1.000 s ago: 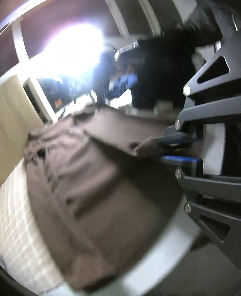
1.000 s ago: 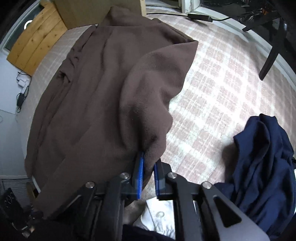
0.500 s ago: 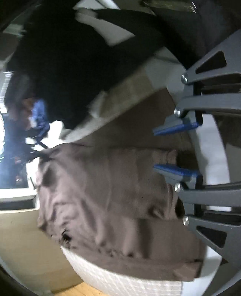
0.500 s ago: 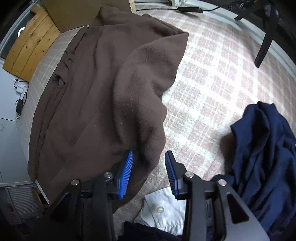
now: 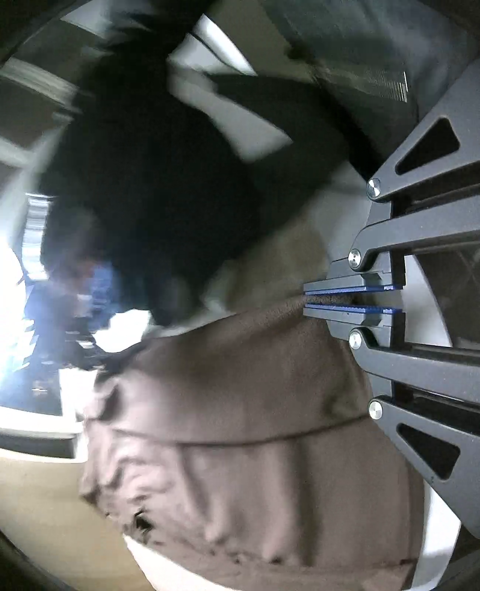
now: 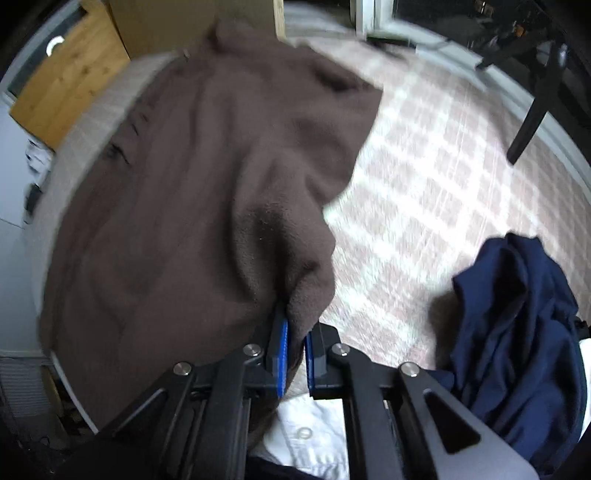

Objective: Fold clothes

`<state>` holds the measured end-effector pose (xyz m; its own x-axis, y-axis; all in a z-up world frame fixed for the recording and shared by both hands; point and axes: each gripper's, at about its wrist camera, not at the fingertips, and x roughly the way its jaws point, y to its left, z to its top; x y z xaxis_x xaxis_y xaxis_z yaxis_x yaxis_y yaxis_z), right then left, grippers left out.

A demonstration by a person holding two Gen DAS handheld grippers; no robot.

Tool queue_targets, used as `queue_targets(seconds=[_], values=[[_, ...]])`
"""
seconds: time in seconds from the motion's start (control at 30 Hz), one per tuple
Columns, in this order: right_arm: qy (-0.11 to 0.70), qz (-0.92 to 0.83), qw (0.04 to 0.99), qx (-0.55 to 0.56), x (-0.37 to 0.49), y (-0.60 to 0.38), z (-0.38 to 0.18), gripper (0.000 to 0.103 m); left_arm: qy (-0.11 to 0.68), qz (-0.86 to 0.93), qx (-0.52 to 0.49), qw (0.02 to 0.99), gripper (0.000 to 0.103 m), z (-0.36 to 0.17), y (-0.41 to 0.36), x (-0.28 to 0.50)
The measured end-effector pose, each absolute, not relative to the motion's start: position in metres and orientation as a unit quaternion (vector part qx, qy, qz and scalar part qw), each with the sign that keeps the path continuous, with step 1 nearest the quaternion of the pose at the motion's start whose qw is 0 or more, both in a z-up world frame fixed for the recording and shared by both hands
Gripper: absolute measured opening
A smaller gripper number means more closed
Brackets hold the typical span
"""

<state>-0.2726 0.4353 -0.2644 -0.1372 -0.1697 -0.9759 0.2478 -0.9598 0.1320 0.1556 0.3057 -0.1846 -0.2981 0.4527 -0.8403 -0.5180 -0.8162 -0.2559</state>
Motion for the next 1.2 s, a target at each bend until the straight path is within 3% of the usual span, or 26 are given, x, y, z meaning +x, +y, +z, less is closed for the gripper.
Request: queue_targets(seconds=[0.13,0.17,0.2,0.27,0.37,0.53,0.63,0.67,0.7,0.73,0.83,0.97,1.07,1.2], values=[[0.047,-0.736,0.148,0.659,-0.27,0.434,-0.258,0.022,0.019,0.794,-0.535,0.288,0.008,-0.19,0.295,0.154],[0.035,-0.746,0.156,0.646,-0.271,0.437,-0.246,0.027,0.012,0.803,-0.525,0.281,0.013,-0.18,0.287,0.155],[0.026,-0.755,0.16,0.635,-0.273,0.44,-0.236,0.03,0.004,0.812,-0.515,0.274,0.026,-0.171,0.278,0.155],[0.017,-0.777,0.163,0.608,-0.281,0.444,-0.217,0.041,-0.01,0.829,-0.505,0.239,0.037,-0.166,0.26,0.152],[0.012,-0.796,0.152,0.585,-0.304,0.44,-0.206,0.042,-0.028,0.828,-0.527,0.189,0.035,-0.178,0.243,0.14],[0.022,-0.798,0.129,0.588,-0.326,0.397,-0.231,0.042,0.008,0.819,-0.547,0.174,0.035,-0.204,0.253,0.136],[0.043,-0.785,0.118,0.607,-0.344,0.377,-0.266,0.042,-0.014,0.824,-0.539,0.171,0.025,-0.198,0.244,0.139],[0.057,-0.781,0.113,0.611,-0.339,0.377,-0.27,0.039,-0.021,0.826,-0.537,0.17,0.009,-0.196,0.241,0.14],[0.07,-0.78,0.11,0.612,-0.334,0.377,-0.274,0.03,-0.028,0.828,-0.534,0.169,0.004,-0.194,0.238,0.142],[0.079,-0.782,0.111,0.608,-0.332,0.376,-0.275,0.014,-0.035,0.83,-0.531,0.168,0.004,-0.192,0.234,0.143],[0.085,-0.791,0.12,0.594,-0.326,0.377,-0.272,0.007,-0.057,0.834,-0.523,0.165,0.003,-0.185,0.225,0.146],[0.065,-0.806,0.127,0.574,-0.325,0.384,-0.259,0.007,-0.075,0.838,-0.515,0.161,0.004,-0.183,0.215,0.148],[0.122,-0.798,0.12,0.578,-0.322,0.369,-0.277,0.009,-0.047,0.811,-0.566,0.142,0.008,-0.213,0.228,0.128],[0.145,-0.799,0.117,0.571,-0.307,0.363,-0.266,0.027,-0.028,0.823,-0.55,0.143,0.017,-0.195,0.229,0.135]])
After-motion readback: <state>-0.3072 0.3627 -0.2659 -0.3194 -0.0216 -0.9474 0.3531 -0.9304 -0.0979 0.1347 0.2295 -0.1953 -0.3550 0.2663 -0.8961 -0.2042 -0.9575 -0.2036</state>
